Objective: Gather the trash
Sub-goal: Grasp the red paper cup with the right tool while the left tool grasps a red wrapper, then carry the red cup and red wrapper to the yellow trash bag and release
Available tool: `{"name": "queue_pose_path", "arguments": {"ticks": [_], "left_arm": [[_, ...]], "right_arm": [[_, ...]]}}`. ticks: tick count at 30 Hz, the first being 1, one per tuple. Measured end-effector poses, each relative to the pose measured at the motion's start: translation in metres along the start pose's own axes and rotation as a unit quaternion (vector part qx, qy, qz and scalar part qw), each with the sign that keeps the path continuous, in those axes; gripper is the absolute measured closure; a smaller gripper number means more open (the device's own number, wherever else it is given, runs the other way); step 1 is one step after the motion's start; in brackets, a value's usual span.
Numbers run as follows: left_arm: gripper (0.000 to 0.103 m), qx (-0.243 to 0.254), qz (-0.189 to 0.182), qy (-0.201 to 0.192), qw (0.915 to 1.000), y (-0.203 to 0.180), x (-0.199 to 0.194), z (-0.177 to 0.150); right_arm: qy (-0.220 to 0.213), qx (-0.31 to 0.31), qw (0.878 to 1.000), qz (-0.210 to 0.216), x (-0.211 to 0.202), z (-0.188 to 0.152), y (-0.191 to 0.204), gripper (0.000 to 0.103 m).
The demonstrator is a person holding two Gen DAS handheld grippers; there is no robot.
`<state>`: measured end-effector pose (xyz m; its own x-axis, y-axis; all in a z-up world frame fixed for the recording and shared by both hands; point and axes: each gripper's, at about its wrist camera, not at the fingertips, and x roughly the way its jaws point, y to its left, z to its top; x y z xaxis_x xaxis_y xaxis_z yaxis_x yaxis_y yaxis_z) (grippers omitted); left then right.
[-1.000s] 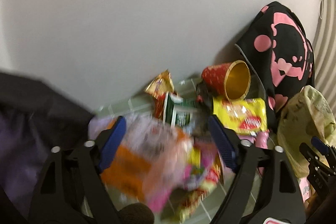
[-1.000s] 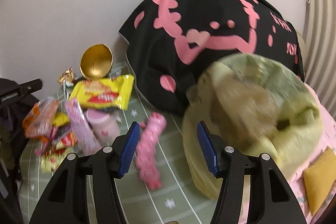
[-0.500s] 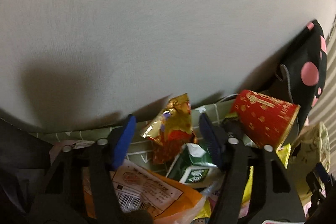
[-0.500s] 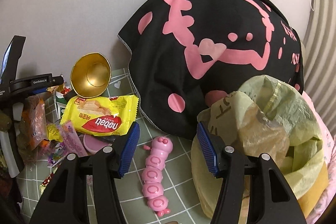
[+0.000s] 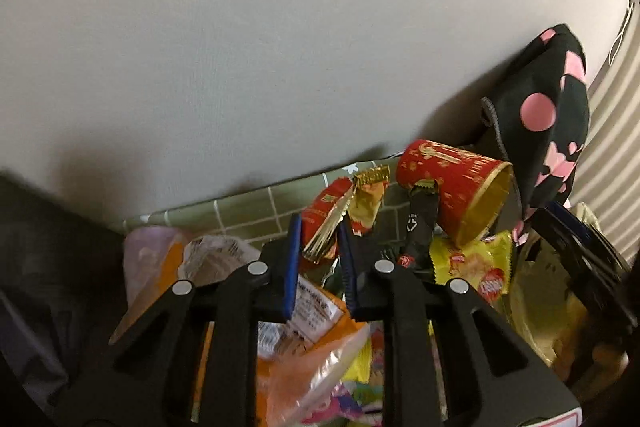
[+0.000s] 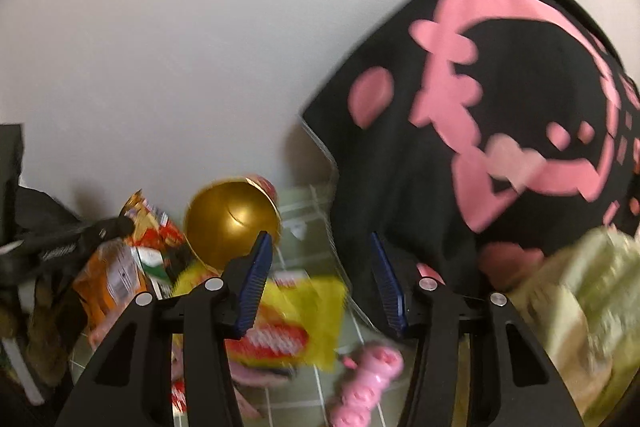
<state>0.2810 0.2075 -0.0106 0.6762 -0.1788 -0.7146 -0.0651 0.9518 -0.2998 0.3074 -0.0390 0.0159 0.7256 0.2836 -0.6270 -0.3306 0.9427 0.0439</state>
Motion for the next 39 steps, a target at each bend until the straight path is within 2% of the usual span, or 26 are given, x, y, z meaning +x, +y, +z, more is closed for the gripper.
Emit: {"name": "queue_pose_path", "arguments": {"ticks": [4, 7, 13, 15, 20, 29, 35, 39], "left_arm": [[0.086, 0.009, 0.010, -0.017, 0.9998, 0.002, -0.019, -0.005], [0.086, 0.008, 0.014, -0.018, 0.9997, -0.004, -0.027, -0.007], [0.086, 0.025, 0.025, -0.023, 0.9991, -0.006, -0.028, -0.005], [0.086, 0.025, 0.021, -0.022, 0.9992, -0.002, -0.028, -0.002], [0.086, 0.033, 0.016, -0.023, 0.9991, -0.013, -0.025, 0.002], [0.086, 0.055, -0.011, -0.047, 0.9973, -0.040, -0.043, 0.016], [0.086, 0.089, -0.051, -0.077, 0.9917, -0.077, -0.068, 0.036], [0.086, 0.120, -0.100, -0.093, 0.9834, -0.117, -0.083, 0.047]], "right_arm": [[0.015, -0.054, 0.998, 0.012, 0.024, 0.017, 0.016, 0.057], [0.034, -0.070, 0.997, 0.019, 0.043, 0.023, 0.022, 0.068], [0.070, -0.049, 0.996, 0.034, 0.061, 0.027, 0.020, 0.093], [0.071, -0.050, 0.996, 0.027, 0.059, 0.028, 0.019, 0.095], [0.064, -0.043, 0.997, 0.015, 0.031, 0.025, 0.007, 0.096], [0.029, -0.013, 0.999, 0.003, -0.018, 0.029, -0.015, 0.097], [-0.017, 0.012, 1.000, -0.012, -0.064, 0.036, -0.037, 0.097], [-0.051, 0.024, 0.998, -0.040, -0.104, 0.041, -0.054, 0.097]]}}
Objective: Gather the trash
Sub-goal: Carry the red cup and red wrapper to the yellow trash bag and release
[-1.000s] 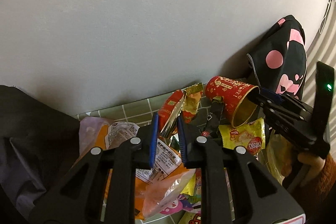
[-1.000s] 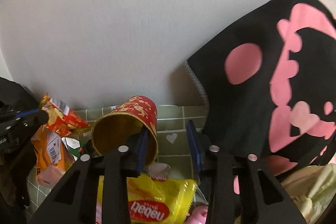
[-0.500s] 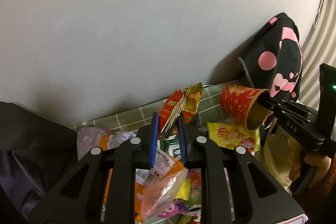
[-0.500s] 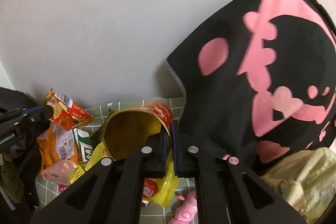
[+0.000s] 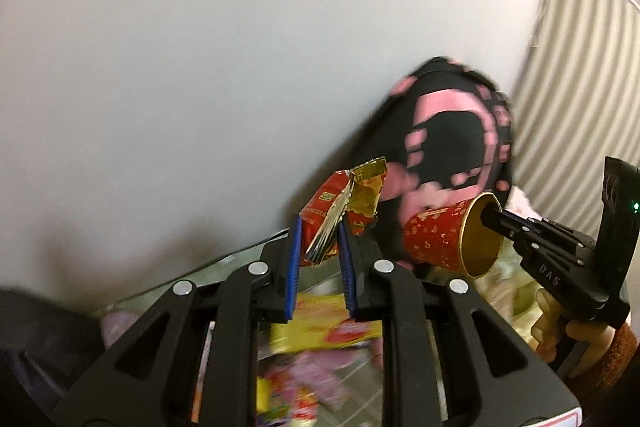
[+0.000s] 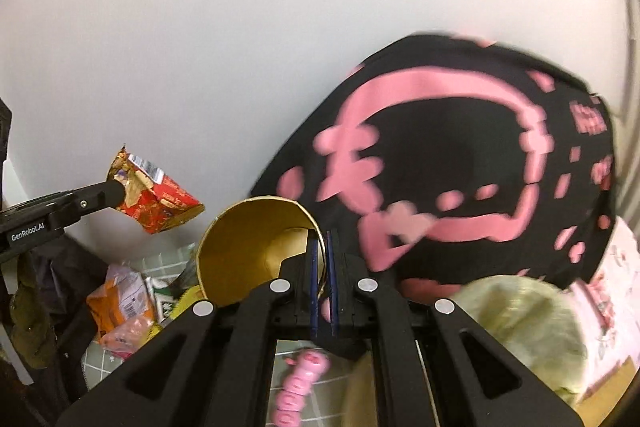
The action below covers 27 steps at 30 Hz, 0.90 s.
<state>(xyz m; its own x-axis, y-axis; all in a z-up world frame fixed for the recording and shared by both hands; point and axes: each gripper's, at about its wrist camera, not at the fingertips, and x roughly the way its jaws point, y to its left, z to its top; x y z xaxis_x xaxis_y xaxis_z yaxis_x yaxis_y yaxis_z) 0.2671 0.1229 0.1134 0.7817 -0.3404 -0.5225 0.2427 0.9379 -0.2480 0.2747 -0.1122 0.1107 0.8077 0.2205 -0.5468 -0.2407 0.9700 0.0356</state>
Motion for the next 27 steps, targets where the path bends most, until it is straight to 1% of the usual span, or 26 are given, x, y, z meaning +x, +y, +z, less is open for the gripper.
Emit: {"name": "queue_pose_path", "arguments": {"ticks": [3, 6, 11, 16, 22, 27], "left_arm": [[0.086, 0.027, -0.035, -0.005, 0.9990, -0.032, 0.001, 0.010], [0.086, 0.060, -0.066, -0.006, 0.9960, -0.068, 0.007, 0.014], [0.086, 0.096, -0.123, 0.006, 0.9877, -0.124, 0.019, 0.013], [0.086, 0.125, -0.171, 0.034, 0.9767, -0.182, 0.037, 0.004], [0.086, 0.153, -0.201, 0.067, 0.9652, -0.222, 0.054, -0.013], [0.086, 0.154, -0.209, 0.101, 0.9605, -0.237, 0.079, -0.024]], "right_arm": [[-0.023, 0.017, 0.999, -0.036, -0.029, 0.002, -0.030, 0.097], [-0.033, 0.035, 0.997, -0.066, -0.049, 0.002, -0.054, 0.097], [-0.049, 0.062, 0.989, -0.121, -0.093, -0.011, -0.103, 0.097], [-0.056, 0.084, 0.982, -0.163, -0.123, -0.026, -0.134, 0.097], [-0.058, 0.110, 0.973, -0.195, -0.148, -0.042, -0.158, 0.097], [-0.058, 0.123, 0.970, -0.203, -0.160, -0.051, -0.168, 0.097]]}}
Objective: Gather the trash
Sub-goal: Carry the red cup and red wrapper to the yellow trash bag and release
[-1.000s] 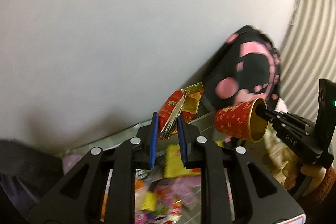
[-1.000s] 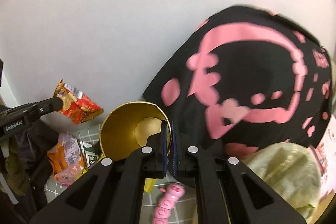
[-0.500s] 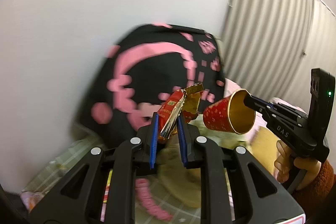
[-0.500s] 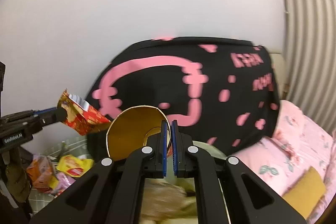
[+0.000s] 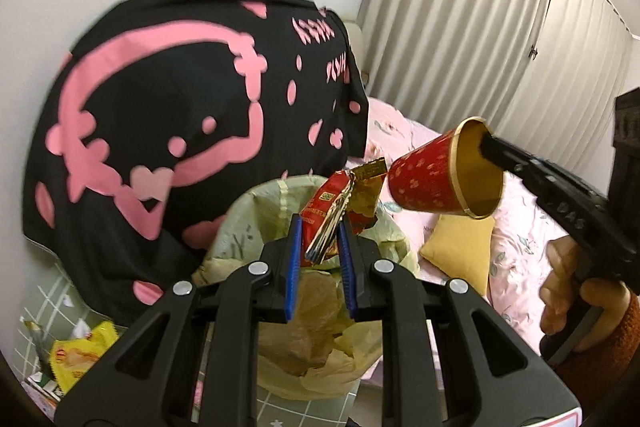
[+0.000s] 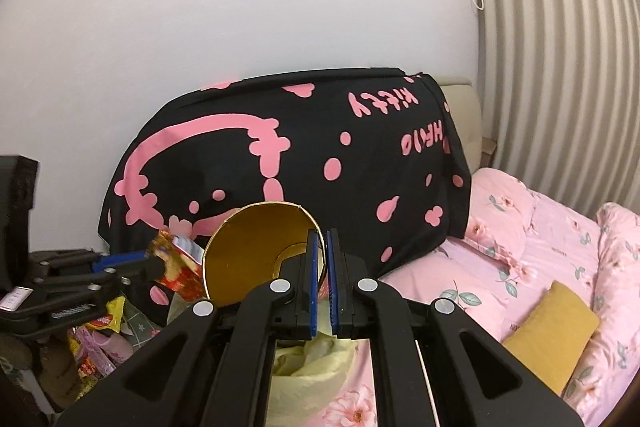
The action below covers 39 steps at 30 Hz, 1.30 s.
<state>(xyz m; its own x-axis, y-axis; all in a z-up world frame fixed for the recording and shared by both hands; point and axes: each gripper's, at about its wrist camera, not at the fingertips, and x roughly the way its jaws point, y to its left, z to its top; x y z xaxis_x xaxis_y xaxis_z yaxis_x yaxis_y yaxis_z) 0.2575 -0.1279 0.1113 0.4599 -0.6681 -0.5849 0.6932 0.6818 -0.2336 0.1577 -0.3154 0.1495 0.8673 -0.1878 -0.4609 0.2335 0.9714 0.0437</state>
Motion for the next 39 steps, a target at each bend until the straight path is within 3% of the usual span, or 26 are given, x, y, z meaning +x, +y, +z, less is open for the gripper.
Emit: {"name": "queue_pose_path", "arguments": {"ticks": [4, 10, 12, 13, 15, 17, 22, 32, 39], "left_arm": [[0.086, -0.022, -0.002, 0.044, 0.9988, 0.007, 0.033, -0.006], [0.086, -0.022, 0.038, 0.116, 0.9923, 0.017, 0.087, -0.022], [0.086, -0.039, 0.028, 0.124, 0.9911, 0.024, 0.093, -0.024], [0.086, -0.053, 0.017, 0.123, 0.9909, 0.029, 0.091, -0.024], [0.070, -0.070, 0.004, 0.109, 0.9916, 0.035, 0.079, -0.022], [0.064, -0.076, 0.009, 0.095, 0.9925, 0.039, 0.064, -0.020], [0.064, -0.086, 0.079, 0.041, 0.9923, 0.055, 0.018, -0.022], [0.064, -0.112, 0.083, 0.051, 0.9889, 0.079, 0.007, -0.036], [0.064, -0.135, 0.109, 0.055, 0.9832, 0.092, 0.005, -0.047]], "right_arm": [[0.002, 0.002, 1.000, 0.001, -0.003, -0.004, -0.003, 0.097], [0.015, -0.002, 1.000, 0.008, 0.009, -0.007, 0.001, 0.097], [0.022, 0.000, 1.000, 0.013, 0.016, -0.009, 0.002, 0.097], [0.025, 0.000, 1.000, 0.018, 0.019, -0.010, 0.003, 0.097], [0.029, -0.002, 0.999, 0.026, 0.024, -0.012, 0.006, 0.097], [0.034, -0.001, 0.999, 0.035, 0.030, -0.012, 0.009, 0.097], [0.057, -0.014, 0.996, 0.064, 0.057, -0.020, 0.030, 0.097], [0.090, -0.013, 0.992, 0.092, 0.098, -0.038, 0.045, 0.097], [0.067, -0.024, 0.992, 0.102, 0.087, -0.022, 0.058, 0.097]]}}
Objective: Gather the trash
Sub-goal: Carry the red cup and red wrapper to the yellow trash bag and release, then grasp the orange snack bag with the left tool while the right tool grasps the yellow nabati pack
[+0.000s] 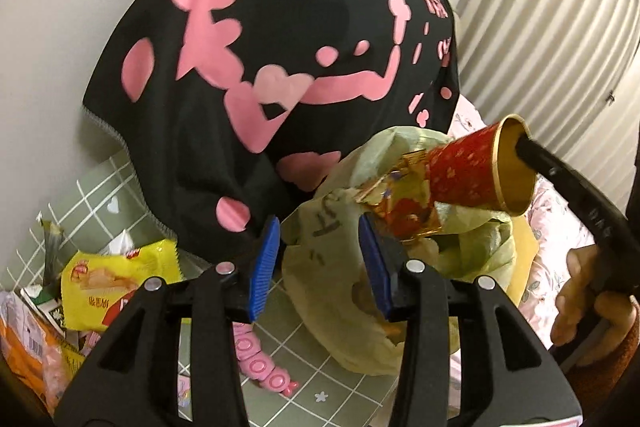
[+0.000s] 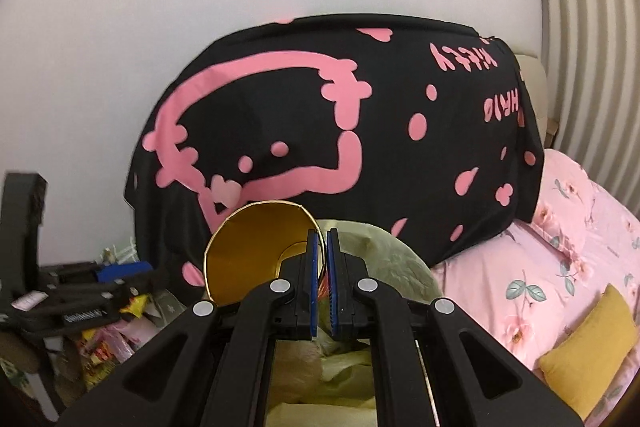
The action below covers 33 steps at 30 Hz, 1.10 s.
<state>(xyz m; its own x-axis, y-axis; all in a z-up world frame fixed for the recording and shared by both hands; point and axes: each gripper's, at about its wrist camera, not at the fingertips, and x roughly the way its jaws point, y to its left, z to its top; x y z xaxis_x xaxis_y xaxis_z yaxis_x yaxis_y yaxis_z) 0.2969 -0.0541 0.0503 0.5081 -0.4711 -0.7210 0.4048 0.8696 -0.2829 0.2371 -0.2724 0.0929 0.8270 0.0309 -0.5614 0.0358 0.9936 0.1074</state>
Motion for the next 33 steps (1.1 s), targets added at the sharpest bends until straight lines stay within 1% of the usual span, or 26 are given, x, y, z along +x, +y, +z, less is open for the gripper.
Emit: {"name": "queue_pose_path", "arguments": {"ticks": [3, 5, 8, 10, 13, 16, 19, 22, 24, 25, 26, 28, 30, 33], "left_arm": [[0.064, -0.003, 0.003, 0.000, 1.0000, 0.004, 0.001, -0.003], [0.064, -0.005, 0.002, 0.001, 1.0000, 0.005, -0.001, -0.006], [0.064, -0.001, 0.006, 0.007, 1.0000, 0.006, 0.000, -0.011], [0.064, 0.003, 0.012, 0.009, 0.9999, 0.008, 0.000, -0.014], [0.064, -0.002, 0.016, 0.011, 0.9998, 0.012, 0.002, -0.019], [0.064, -0.004, 0.023, 0.004, 0.9997, 0.014, -0.001, -0.024], [0.062, -0.006, 0.031, -0.007, 0.9995, 0.016, -0.006, -0.027], [0.061, -0.013, 0.039, -0.016, 0.9990, 0.019, -0.011, -0.030], [0.061, -0.015, 0.045, -0.024, 0.9986, 0.023, -0.017, -0.031], [0.060, -0.015, 0.049, -0.029, 0.9983, 0.025, -0.020, -0.032], [0.059, -0.015, 0.051, -0.031, 0.9981, 0.027, -0.022, -0.032], [0.058, -0.016, 0.058, -0.042, 0.9973, 0.033, -0.031, -0.036], [0.057, -0.022, 0.065, -0.049, 0.9965, 0.040, -0.037, -0.039], [0.057, -0.037, 0.087, -0.062, 0.9936, 0.058, -0.049, -0.049]], "right_arm": [[0.020, -0.020, 1.000, -0.012, 0.012, -0.011, 0.005, 0.097], [0.061, -0.024, 0.998, -0.006, 0.031, -0.033, 0.006, 0.097], [0.099, -0.027, 0.995, -0.006, 0.047, -0.058, 0.006, 0.097], [0.107, -0.025, 0.994, -0.008, 0.050, -0.065, 0.005, 0.097], [0.119, -0.023, 0.992, -0.013, 0.052, -0.070, 0.001, 0.097], [0.117, -0.021, 0.993, -0.015, 0.047, -0.072, -0.001, 0.097], [0.106, -0.002, 0.994, 0.005, 0.040, -0.069, -0.006, 0.096], [0.092, -0.001, 0.996, -0.007, 0.032, -0.064, -0.008, 0.095], [0.082, -0.005, 0.997, -0.007, 0.026, -0.059, -0.006, 0.094], [0.079, -0.006, 0.997, -0.008, 0.025, -0.057, -0.005, 0.090], [0.073, -0.010, 0.997, -0.009, 0.022, -0.053, -0.003, 0.079], [0.058, -0.016, 0.998, 0.003, 0.018, -0.046, 0.003, 0.064], [0.046, -0.021, 0.999, 0.013, 0.015, -0.040, 0.011, 0.063], [0.034, -0.032, 0.998, 0.033, 0.016, -0.030, 0.029, 0.063]]}}
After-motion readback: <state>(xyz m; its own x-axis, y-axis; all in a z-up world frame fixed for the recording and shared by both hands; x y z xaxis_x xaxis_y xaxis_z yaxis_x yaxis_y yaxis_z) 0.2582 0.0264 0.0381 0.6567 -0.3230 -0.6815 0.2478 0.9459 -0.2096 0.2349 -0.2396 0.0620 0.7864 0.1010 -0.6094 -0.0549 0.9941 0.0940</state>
